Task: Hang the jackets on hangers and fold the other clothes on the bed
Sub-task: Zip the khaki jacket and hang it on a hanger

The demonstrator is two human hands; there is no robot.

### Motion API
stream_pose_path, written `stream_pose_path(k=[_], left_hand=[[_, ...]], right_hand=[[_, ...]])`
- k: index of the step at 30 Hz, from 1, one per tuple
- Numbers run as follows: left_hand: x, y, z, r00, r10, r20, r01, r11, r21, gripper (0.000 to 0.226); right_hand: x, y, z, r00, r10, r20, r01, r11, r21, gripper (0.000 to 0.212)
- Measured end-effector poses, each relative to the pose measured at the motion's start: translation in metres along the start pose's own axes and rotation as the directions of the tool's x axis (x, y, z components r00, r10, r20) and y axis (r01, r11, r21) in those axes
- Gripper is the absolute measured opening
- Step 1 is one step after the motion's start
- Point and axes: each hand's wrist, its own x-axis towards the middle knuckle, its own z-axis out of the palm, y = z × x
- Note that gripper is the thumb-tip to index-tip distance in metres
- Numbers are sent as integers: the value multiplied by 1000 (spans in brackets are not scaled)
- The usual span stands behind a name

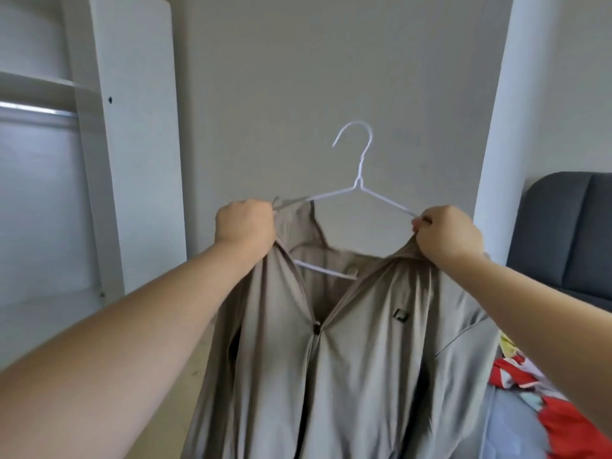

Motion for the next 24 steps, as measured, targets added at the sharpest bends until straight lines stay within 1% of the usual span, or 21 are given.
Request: stream_pose_path(k=[1,2,3,4,5,6,7,8,9,11,12,13,14,15,16,17,19,20,21,23,24], left_hand=[[-6,2,1,993,-38,-115,26,994,-103,23],[-17,7,7,983,-10,-182,-15,990,-138,19],[-34,14,14,990,86,-111,-97,990,-105,17],[-54,23,22,968,234,88,-228,971,-68,17],[-76,30,33,875,347,338,-327,938,-116,17],[-96,34,44,745,422,517,-371,906,-205,18],[-107,32,52,672,467,575,-379,884,-274,22],[-110,28,56,682,491,542,-362,871,-333,27],[-109,23,57,732,494,470,-332,860,-387,33],[-102,13,51,859,470,202,-328,810,-487,42],[-94,7,45,910,414,34,-342,794,-503,43],[-86,1,41,938,325,-122,-342,801,-491,40],[-77,-5,36,950,215,-226,-298,838,-457,32],[-67,-8,32,958,125,-257,-226,882,-414,25],[-57,-10,28,981,77,-179,-142,913,-383,29],[-48,-13,28,996,92,-17,-93,931,-353,33],[-40,-13,29,950,140,280,-47,948,-313,26],[-38,-13,29,930,144,337,-36,951,-306,25],[-37,-13,30,937,139,320,-34,949,-312,26],[-35,-12,28,968,97,231,-16,944,-328,27],[-35,-12,29,980,69,185,-2,940,-340,28]], right_hand=[[3,0,-4,996,12,-93,-9,999,35,23],[4,-1,-5,990,14,-144,-3,997,78,22],[4,-4,-5,991,6,-130,9,994,113,22],[2,-6,-4,998,-12,-62,20,991,129,22],[-1,-7,0,999,-29,24,26,992,124,22],[-5,-5,5,996,-38,83,29,993,112,22],[-9,-2,10,994,-40,99,29,994,106,21],[-13,2,14,996,-33,86,22,993,120,21],[-16,6,16,998,-17,68,7,989,145,21],[-21,14,19,998,6,62,-18,982,186,21],[-24,17,20,998,5,69,-19,979,205,20],[-25,19,20,997,2,73,-18,975,221,20],[-27,21,21,997,-3,75,-14,973,230,19],[-28,21,22,997,-13,73,-4,972,236,19],[-29,21,23,997,-28,70,10,970,241,19],[-30,20,23,997,-46,64,29,968,249,18],[-31,19,24,996,-75,54,58,962,265,16],[-31,19,26,996,-82,46,67,961,270,15],[-30,18,26,996,-85,36,71,956,286,12],[-27,18,25,997,-78,30,64,945,321,5],[-25,20,24,997,-79,20,70,956,286,9]])
